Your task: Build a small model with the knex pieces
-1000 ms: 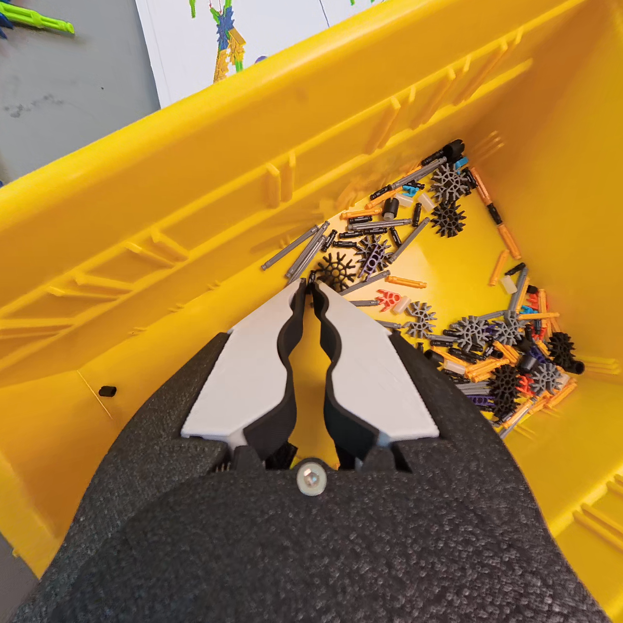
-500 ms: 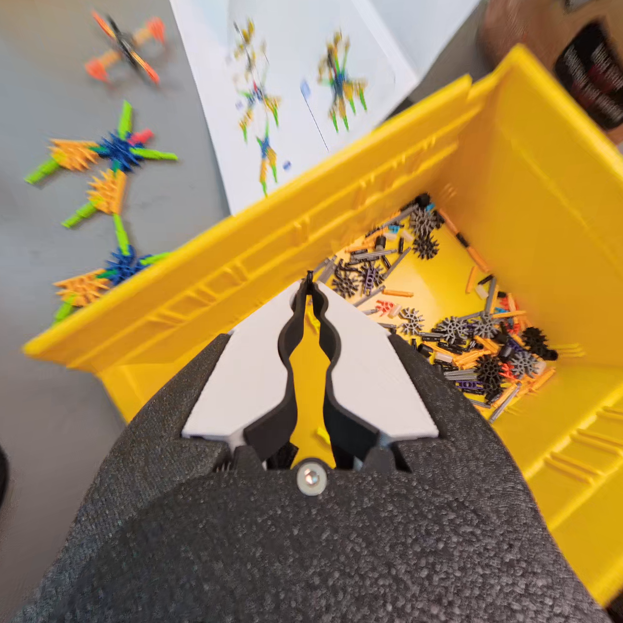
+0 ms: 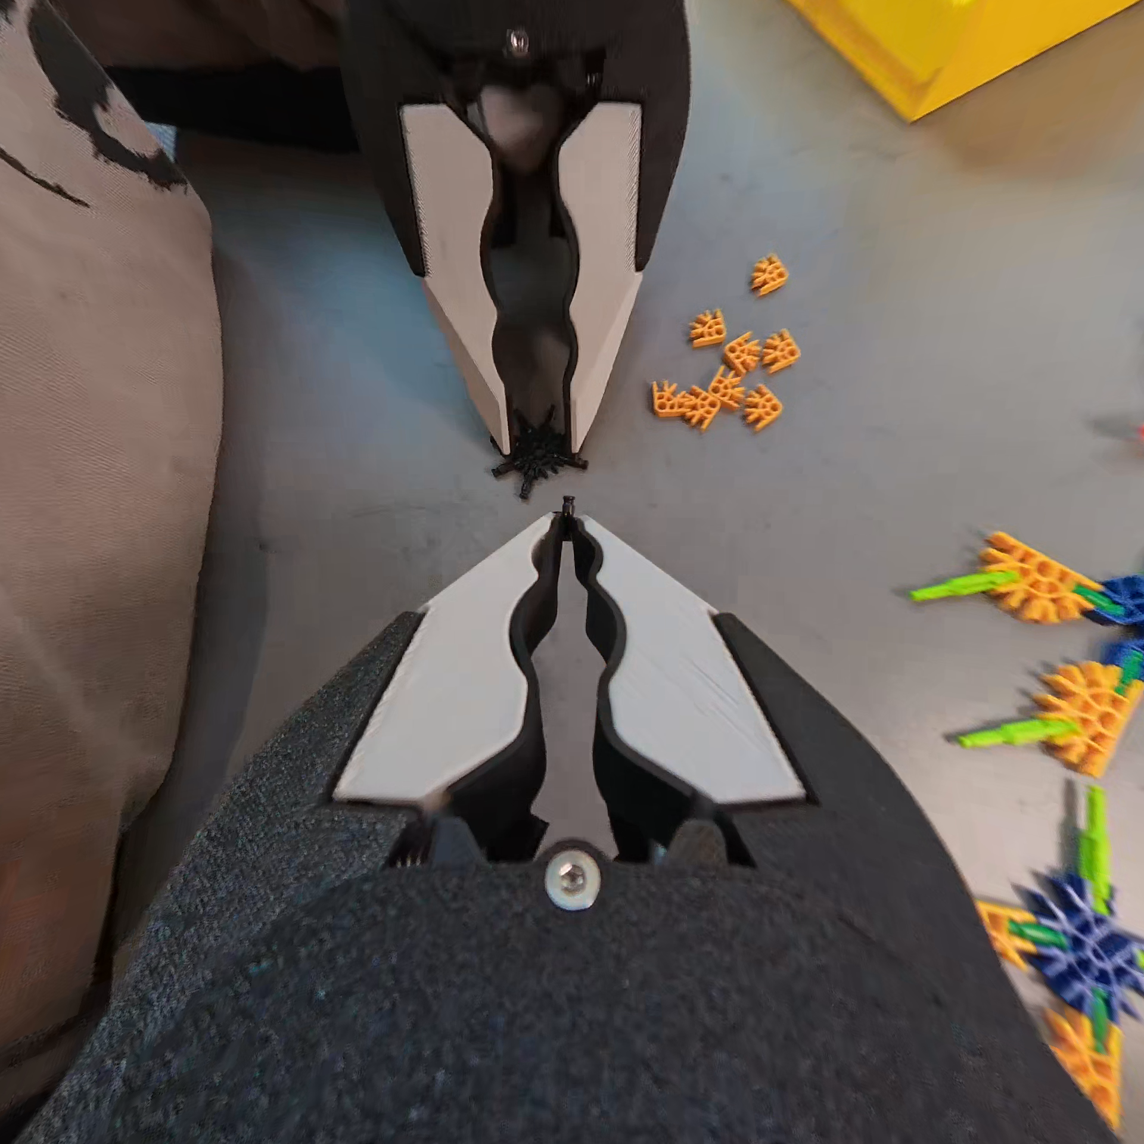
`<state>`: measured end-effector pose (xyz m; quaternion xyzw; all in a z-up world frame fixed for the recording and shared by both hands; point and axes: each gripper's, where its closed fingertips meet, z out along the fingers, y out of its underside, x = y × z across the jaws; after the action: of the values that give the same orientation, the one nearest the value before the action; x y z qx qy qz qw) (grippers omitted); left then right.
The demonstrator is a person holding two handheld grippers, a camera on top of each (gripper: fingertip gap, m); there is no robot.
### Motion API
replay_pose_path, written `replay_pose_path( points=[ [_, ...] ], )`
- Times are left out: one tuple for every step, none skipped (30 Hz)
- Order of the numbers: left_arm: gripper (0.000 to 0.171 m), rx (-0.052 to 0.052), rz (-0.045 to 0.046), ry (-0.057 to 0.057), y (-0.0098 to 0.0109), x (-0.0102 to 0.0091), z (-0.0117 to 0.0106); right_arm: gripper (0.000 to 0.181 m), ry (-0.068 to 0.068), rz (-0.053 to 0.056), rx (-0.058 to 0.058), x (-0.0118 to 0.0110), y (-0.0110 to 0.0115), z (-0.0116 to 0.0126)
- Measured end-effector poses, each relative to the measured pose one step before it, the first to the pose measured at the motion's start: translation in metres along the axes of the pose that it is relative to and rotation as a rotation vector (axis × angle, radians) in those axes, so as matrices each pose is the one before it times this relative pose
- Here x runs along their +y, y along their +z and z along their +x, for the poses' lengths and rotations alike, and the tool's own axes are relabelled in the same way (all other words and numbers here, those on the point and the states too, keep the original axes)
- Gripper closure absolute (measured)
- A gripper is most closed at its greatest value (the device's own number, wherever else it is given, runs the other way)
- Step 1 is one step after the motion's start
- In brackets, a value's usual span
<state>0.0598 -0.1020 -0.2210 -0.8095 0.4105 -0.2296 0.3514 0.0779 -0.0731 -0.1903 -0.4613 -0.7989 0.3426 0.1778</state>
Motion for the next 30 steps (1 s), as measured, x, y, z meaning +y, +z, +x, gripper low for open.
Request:
replay_pose_path(
  points=[
    [0.151, 0.0041, 0.00023, 0.0088, -0.00009, 0.00024, 0.00159, 0.180, 0.0002, -0.0245, -0.0178, 0.00252, 0.01106, -0.00200],
    [0.151, -0.0008, 0.00064, 0.0056, -0.00003, -0.00005, 0.00053, 0.180, -0.0086, -0.0238, -0.0265, 0.00135, 0.00780, -0.00294],
    [0.151, -0.0027, 0.00067, 0.0044, -0.00002, -0.00009, 0.00013, 0.180, -0.0139, -0.0198, -0.0176, -0.00041, 0.00506, -0.00159],
    [0.150, -0.0090, 0.00080, 0.0041, -0.00020, -0.00007, -0.00048, 0.181, -0.0152, -0.0199, -0.0164, -0.00100, 0.00330, -0.00156],
    [0.148, -0.0154, -0.00261, 0.0030, -0.00048, 0.00016, -0.00131, 0.181, -0.0165, -0.0196, -0.0155, -0.00122, 0.00215, -0.00136],
    [0.146, -0.0149, -0.00420, 0.0037, -0.00112, 0.00029, -0.00114, 0.181, -0.0152, -0.0194, -0.0004, -0.00070, 0.00140, 0.00118],
    [0.145, -0.0107, 0.00307, 0.0027, -0.00160, -0.00068, -0.00076, 0.181, -0.0138, -0.0197, -0.0032, 0.00011, 0.00102, 0.00115],
    [0.144, -0.0043, 0.00966, -0.0034, -0.00198, -0.00145, -0.00033, 0.181, -0.0117, -0.0156, -0.0091, 0.00008, 0.00095, 0.00023],
    [0.144, -0.0004, 0.00896, -0.0108, -0.00200, -0.00131, -0.00028, 0.181, -0.0107, -0.0111, -0.0061, -0.00020, 0.00098, 0.00038],
    [0.143, 0.0007, 0.00277, -0.0136, -0.00176, -0.00028, -0.00066, 0.180, -0.0110, -0.0090, -0.0067, -0.00025, 0.00094, 0.00009],
    [0.141, 0.0026, -0.00222, -0.0103, -0.00139, 0.00072, -0.00028, 0.181, -0.0080, -0.0070, -0.0060, -0.00043, 0.00111, 0.00008],
    [0.141, 0.0022, -0.00506, -0.0055, -0.00106, 0.00137, -0.00003, 0.180, -0.0061, -0.0076, -0.0094, -0.00015, 0.00113, -0.00035],
    [0.141, -0.0004, -0.00653, -0.0036, -0.00031, 0.00141, -0.00023, 0.180, -0.0067, -0.0095, -0.0056, 0.00030, 0.00123, -0.00001],
    [0.141, 0.0030, -0.00828, -0.0025, 0.00038, 0.00152, 0.00053, 0.180, -0.0091, -0.0104, -0.0049, 0.00066, 0.00113, -0.00007],
    [0.141, 0.0066, -0.00932, -0.0005, 0.00103, 0.00157, 0.00107, 0.180, -0.0063, -0.0068, -0.0005, 0.00026, 0.00080, 0.00064],
    [0.141, 0.0007, -0.00986, 0.0023, 0.00144, 0.00166, 0.00025, 0.180, -0.0037, -0.0057, -0.0046, 0.00009, 0.00075, 0.00011],
    [0.141, -0.0059, -0.00233, 0.0054, 0.00102, 0.00053, -0.00060, 0.180, -0.0051, -0.0046, -0.0046, -0.00015, 0.00066, -0.00023],
    [0.143, -0.0013, 0.00146, 0.0022, 0.00010, -0.00020, -0.00033, 0.180, -0.0080, -0.0049, -0.0027, -0.00019, 0.00049, -0.00032],
    [0.145, -0.0034, -0.00230, -0.0025, 0.00007, 0.00045, -0.00112, 0.180, -0.0097, -0.0061, -0.0035, -0.00009, 0.00058, -0.00073],
    [0.145, 0.0049, -0.00031, -0.0061, 0.00007, 0.00027, 0.00003, 0.180, -0.0093, -0.0061, 0.0013, -0.00014, 0.00012, -0.00002],
    [0.145, 0.0038, 0.00167, -0.0057, 0.00012, 0.00008, 0.00002, 0.180, -0.0098, -0.0080, -0.0004, 0.00017, -0.00007, 0.00000],
    [0.145, 0.0009, 0.00070, -0.0009, 0.00010, 0.00011, -0.00003, 0.180, -0.0101, -0.0078, -0.0010, 0.00001, 0.00001, -0.00004],
    [0.145, -0.0010, 0.00001, 0.0025, 0.00005, -0.00001, -0.00004, 0.180, -0.0079, -0.0083, -0.0020, 0.00012, 0.00005, -0.00005],
    [0.145, -0.0010, 0.00012, 0.0018, 0.00012, 0.00004, 0.00001, 0.180, -0.0104, -0.0088, -0.0016, 0.00001, 0.00011, -0.00001],
    [0.145, 0.0001, 0.00038, -0.0006, -0.00004, 0.00000, -0.00001, 0.180, -0.0089, -0.0088, -0.0014, 0.00006, 0.00006, 0.00000],
    [0.145, 0.0006, 0.00083, -0.0009, 0.00004, 0.00002, -0.00005, 0.180, -0.0060, -0.0087, -0.0020, 0.00010, 0.00002, -0.00008],
    [0.145, 0.0001, 0.00101, -0.0003, 0.00004, 0.00015, -0.00003, 0.179, -0.0050, -0.0070, -0.0019, 0.00009, 0.00011, 0.00007],
    [0.145, -0.0004, 0.00051, 0.0007, 0.00000, -0.00003, -0.00002, 0.179, -0.0012, -0.0049, -0.0008, 0.00029, 0.00020, 0.00052],
    [0.145, -0.0008, 0.00001, 0.0013, 0.00002, -0.00001, -0.00006, 0.178, 0.0017, 0.0009, -0.0039, -0.00035, -0.00029, -0.00003],
    [0.145, -0.0010, 0.00036, 0.0015, 0.00018, -0.00003, -0.00006, 0.178, 0.0037, 0.0031, -0.0072, -0.00045, -0.00083, -0.00033]
  ],
)
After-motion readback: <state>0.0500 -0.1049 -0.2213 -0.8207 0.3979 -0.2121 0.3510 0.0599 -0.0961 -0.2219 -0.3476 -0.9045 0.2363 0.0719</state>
